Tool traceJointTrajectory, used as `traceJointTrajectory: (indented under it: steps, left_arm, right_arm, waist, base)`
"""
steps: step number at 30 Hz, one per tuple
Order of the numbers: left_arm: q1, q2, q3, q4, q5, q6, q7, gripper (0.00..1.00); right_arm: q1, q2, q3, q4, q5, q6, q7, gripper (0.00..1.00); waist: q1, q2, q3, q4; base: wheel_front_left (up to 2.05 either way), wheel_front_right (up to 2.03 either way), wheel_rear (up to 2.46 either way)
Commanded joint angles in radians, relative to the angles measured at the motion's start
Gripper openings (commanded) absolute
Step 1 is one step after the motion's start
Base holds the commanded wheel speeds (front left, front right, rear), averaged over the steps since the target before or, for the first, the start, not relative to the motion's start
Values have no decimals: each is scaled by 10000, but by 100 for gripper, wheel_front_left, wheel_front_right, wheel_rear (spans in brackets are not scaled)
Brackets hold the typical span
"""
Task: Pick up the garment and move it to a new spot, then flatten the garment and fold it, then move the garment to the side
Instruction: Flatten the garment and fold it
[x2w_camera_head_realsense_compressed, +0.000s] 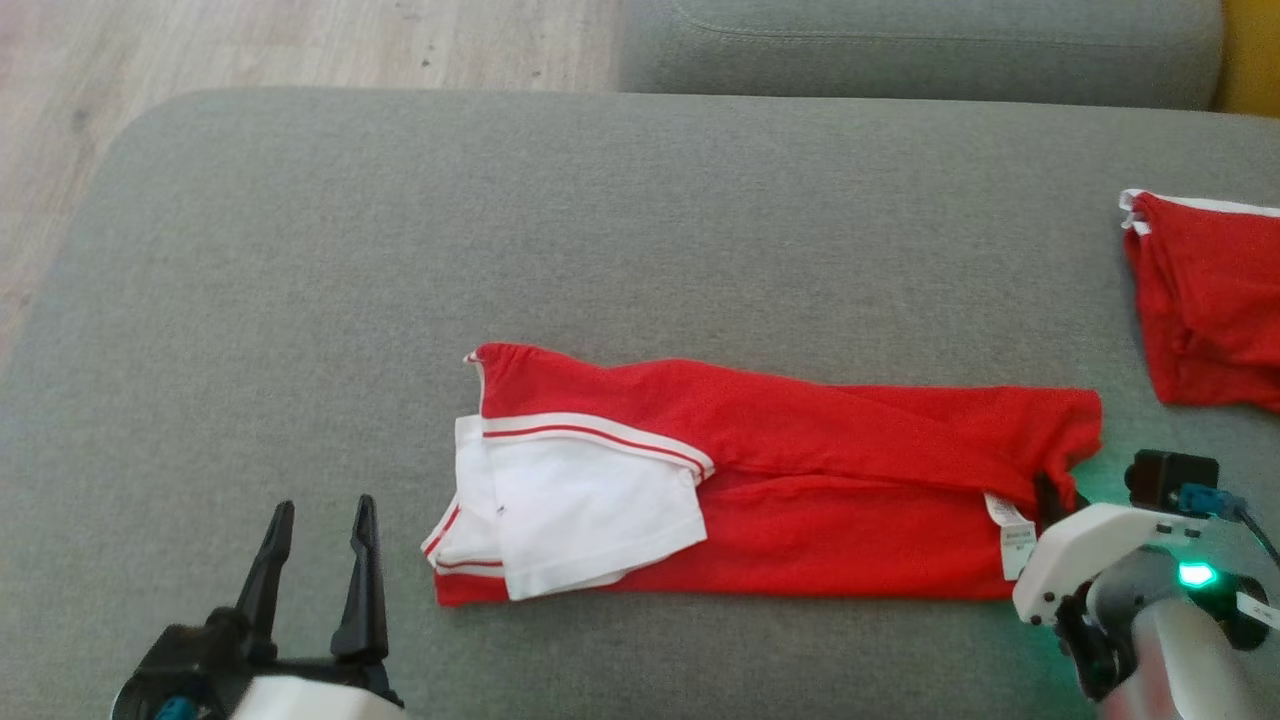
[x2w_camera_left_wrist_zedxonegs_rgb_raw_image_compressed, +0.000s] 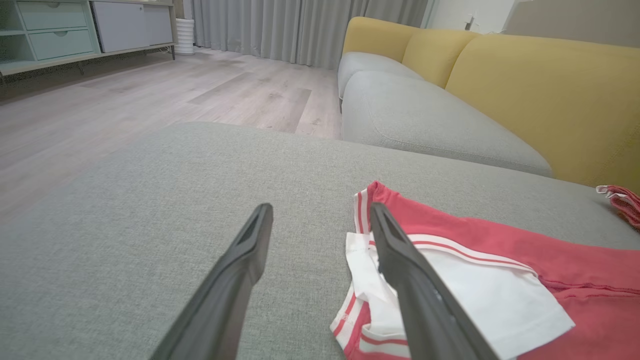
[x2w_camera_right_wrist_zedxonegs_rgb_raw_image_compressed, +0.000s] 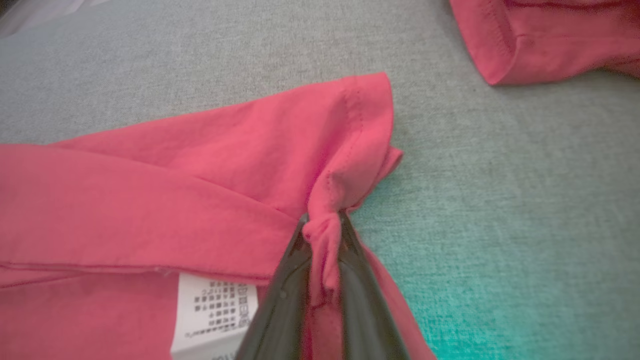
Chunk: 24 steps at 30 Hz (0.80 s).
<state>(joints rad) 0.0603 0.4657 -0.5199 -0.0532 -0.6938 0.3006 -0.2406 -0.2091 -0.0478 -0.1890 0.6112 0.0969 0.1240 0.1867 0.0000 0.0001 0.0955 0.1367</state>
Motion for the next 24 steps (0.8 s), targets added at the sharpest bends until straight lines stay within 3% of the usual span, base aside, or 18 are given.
traceJointTrajectory:
  steps: [1, 9, 12, 16, 24]
  left_arm:
    - [-275, 234, 428, -323, 48, 58, -136, 100]
    - [-211, 147, 383, -338, 23, 101, -136, 100]
    - [-183, 91, 355, -309, 8, 96, -142, 100]
    - [-182, 30, 342, -229, -3, 54, -151, 100]
    - [-259, -69, 153, -89, 44, -74, -115, 100]
  right_arm:
    - [-294, -24, 232, -67, -102, 67, -110, 0]
    - [-383, -445, -402, -989, -418, 67, -215, 0]
    - [-62, -797, -732, -2044, -379, 67, 58, 0]
    - [428, -732, -939, -3364, -238, 67, 568, 0]
    - [1250, -201, 223, -5440, 597, 67, 1347, 0]
  waist:
    - [0, -1, -47, -170]
    - [0, -1, -277, -719]
    - [0, -1, -374, -1007]
    - [0, -1, -445, -1203]
    - [0, -1, -641, -1110]
  base:
    - [0, 0, 0]
    - [0, 0, 0]
    - [0, 0, 0]
    - [0, 0, 0]
    - [0, 0, 0]
